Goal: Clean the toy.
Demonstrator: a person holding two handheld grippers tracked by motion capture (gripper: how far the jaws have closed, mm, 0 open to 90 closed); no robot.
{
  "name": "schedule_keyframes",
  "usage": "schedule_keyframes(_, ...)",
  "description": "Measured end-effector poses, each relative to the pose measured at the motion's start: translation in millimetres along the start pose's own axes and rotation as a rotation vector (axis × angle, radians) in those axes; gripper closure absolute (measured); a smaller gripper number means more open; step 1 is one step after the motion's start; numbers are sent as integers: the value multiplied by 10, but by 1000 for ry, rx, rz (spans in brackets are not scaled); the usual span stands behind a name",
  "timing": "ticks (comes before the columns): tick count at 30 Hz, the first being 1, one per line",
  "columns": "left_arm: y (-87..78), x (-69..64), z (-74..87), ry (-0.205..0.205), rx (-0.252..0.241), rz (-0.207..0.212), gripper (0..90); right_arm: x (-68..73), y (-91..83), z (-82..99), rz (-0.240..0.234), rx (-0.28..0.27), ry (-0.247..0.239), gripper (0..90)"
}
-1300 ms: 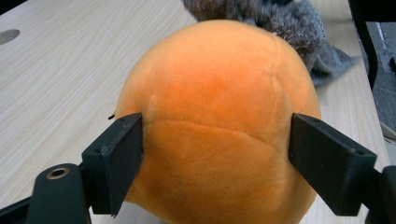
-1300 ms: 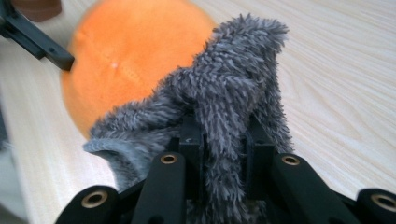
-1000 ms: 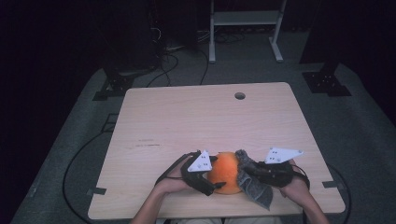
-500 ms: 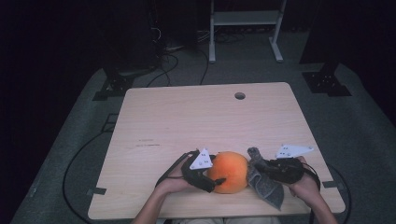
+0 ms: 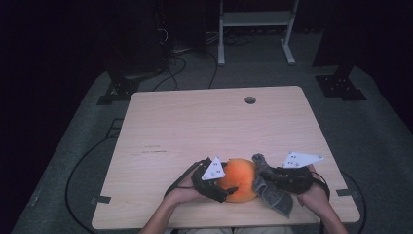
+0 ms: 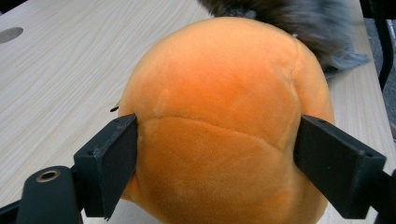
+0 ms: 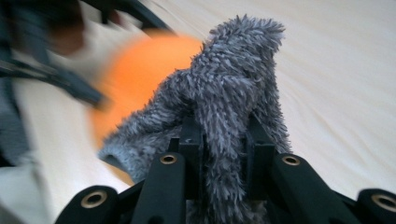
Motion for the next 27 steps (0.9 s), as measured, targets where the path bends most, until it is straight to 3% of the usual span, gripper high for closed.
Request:
schedule_keyframes(2,-18,10,-2,7,2,7,153,100,7,-71,-26,-26,-40,726)
schedule_keyframes(4,-58,29,-13,-4,-24,22,139,104,70,-68,-7,4,-59,727)
schedule_keyframes(6,-100,62,-32,-13,-45,25,113,31,105,-9,1,20,-34,727)
schedule_keyframes(8,-89,68,-34,-16,-32,8,112,-40,94,45,9,28,-10,727)
schedule_keyframes(10,-43,40,-24,-4,-12,-4,184,-113,108,129,53,91,2,728)
schedule_keyframes(11,-36,28,-26,0,-15,-12,184,-113,108,129,53,91,2,728)
schedule_keyframes(13,-37,12,-51,2,-15,-23,209,-122,47,126,44,73,16,730)
schedule_keyframes(18,-9,-82,-147,22,-35,-31,232,100,-168,-134,-75,-97,-34,729)
schedule_keyframes(19,-18,-102,-160,30,-40,-21,223,141,-147,-172,-78,-98,-55,728)
schedule_keyframes(20,-33,-113,-159,42,-54,5,174,186,-45,-173,-53,-48,-81,731)
schedule_keyframes(22,-61,-89,-132,26,-80,55,140,174,7,-144,-43,-28,-83,731)
schedule_keyframes(24,-74,-26,-98,-14,-95,46,125,65,30,-51,-44,-26,-40,732)
schedule_keyframes(27,-32,2,-72,-31,-74,2,139,4,10,2,-29,-16,-24,732)
Point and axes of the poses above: each handheld gripper's, and its own axes: y roughly forward along the jaws, z roughly out of its underside, x roughly to its left, the point moved 2 cm from there along y, roughly forward along the jaws, and after that the axes turned 9 degrees about x, right-handed, at the moved point
